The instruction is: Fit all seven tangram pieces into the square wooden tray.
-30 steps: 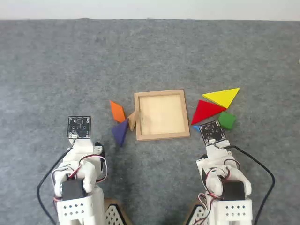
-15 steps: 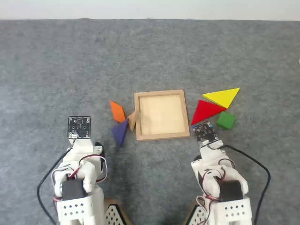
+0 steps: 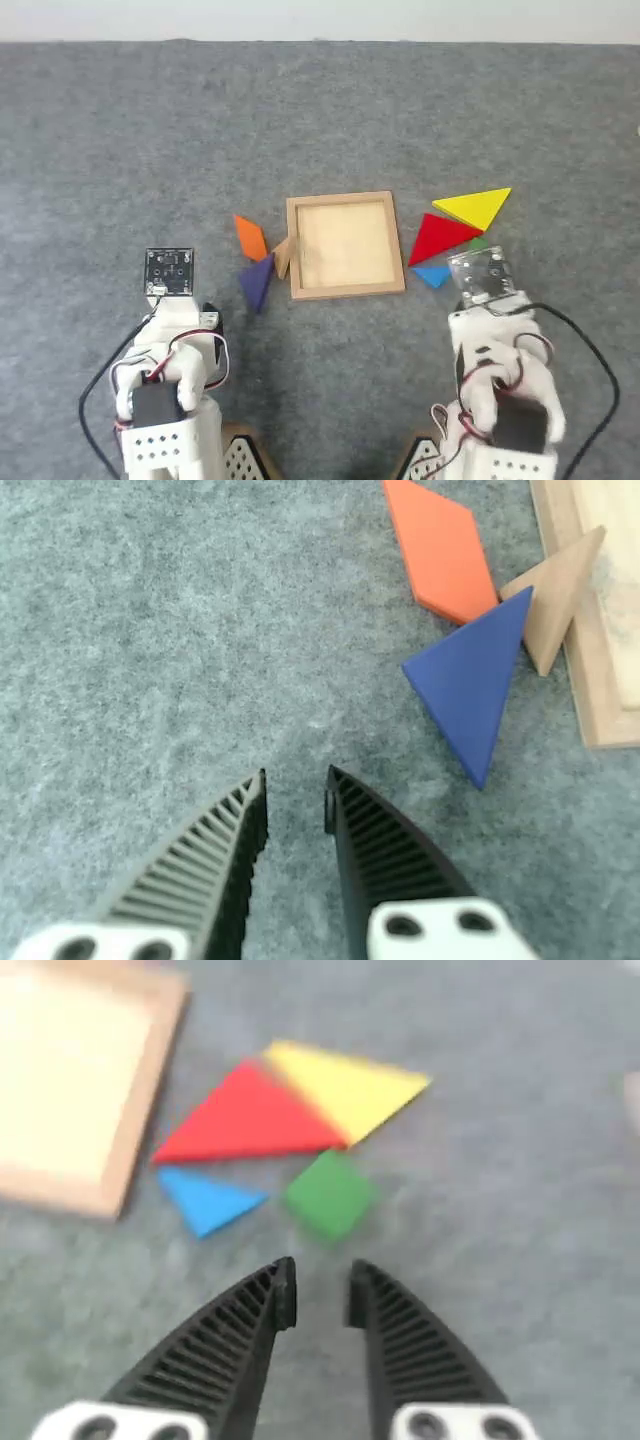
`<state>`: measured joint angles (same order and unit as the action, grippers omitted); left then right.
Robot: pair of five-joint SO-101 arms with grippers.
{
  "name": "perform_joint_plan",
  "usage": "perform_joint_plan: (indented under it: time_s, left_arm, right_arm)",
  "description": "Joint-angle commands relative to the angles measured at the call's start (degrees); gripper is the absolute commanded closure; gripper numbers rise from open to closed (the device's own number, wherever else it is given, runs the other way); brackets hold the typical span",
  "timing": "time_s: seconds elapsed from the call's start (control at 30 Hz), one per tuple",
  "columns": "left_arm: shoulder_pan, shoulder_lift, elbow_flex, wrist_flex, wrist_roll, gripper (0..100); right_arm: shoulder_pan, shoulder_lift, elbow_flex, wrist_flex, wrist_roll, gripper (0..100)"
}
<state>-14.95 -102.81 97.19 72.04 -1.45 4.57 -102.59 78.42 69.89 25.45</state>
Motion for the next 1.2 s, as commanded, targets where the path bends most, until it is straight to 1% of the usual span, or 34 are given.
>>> perform_joint_plan:
  time_s: [0.0,0.07,0.2,0.3,0.4,0.5,0.57,0.73,0.83,0.9,0.93,1.0,1.07,1.17]
  left_arm:
    - [-0.4,-1.1,-0.7,0.2,-0.1,91]
    - [-0.4,-1.1,-0.7,0.2,-0.1,91]
    - [-0.4,-1.1,-0.7,0.2,-0.1,91]
    - [-0.4,-1.1,-0.7,0.2,-0.1,91]
    - [-0.4,-1.1,-0.7,0.2,-0.1,91]
    - [-0.4,-1.1,-0.7,0.2,-0.1,91]
    - [-0.4,-1.1,-0.7,0.2,-0.1,91]
    - [-0.4,-1.1,-0.7,0.2,-0.1,91]
    - [-0.4,-1.1,-0.7,0.2,-0.1,91]
    - [-0.4,-1.1,-0.7,0.2,-0.1,91]
    - [-0.4,-1.1,-0.7,0.2,-0.1,91]
    - [-0.4,-1.1,-0.7,0.2,-0.1,91]
    - [-0.4,-1.1,-0.7,0.2,-0.1,91]
    - [-0.4,-1.1,-0.7,0.2,-0.1,91]
  right_arm:
    - [0.0,9.5,-7.5,-2.5,-0.8,85.4]
    - [-1.5,18.4,-11.2,-4.3,-2.5,85.4]
    - [-2.9,39.7,-23.0,-9.3,-10.4,85.4]
    - [-2.9,56.2,-34.4,-9.3,-13.5,85.3]
    - [-3.5,72.7,-45.4,-5.6,-12.9,85.1]
    - [-5.4,88.2,-56.0,-1.2,-8.0,85.0]
    - [-6.1,96.7,-62.8,0.7,-9.4,85.0]
    - [-6.8,108.5,-76.1,1.5,-16.7,85.0]
    - [-8.2,112.0,-79.7,1.8,-20.3,85.0]
    - [-9.7,113.7,-80.4,1.2,-21.4,85.0]
    - [-10.3,114.7,-80.9,0.9,-20.6,85.0]
    - [-11.1,116.0,-81.9,0.7,-15.7,82.9]
    - [-10.9,117.3,-83.9,1.7,-9.8,75.7]
    - [-9.5,119.3,-88.4,6.0,5.0,64.8]
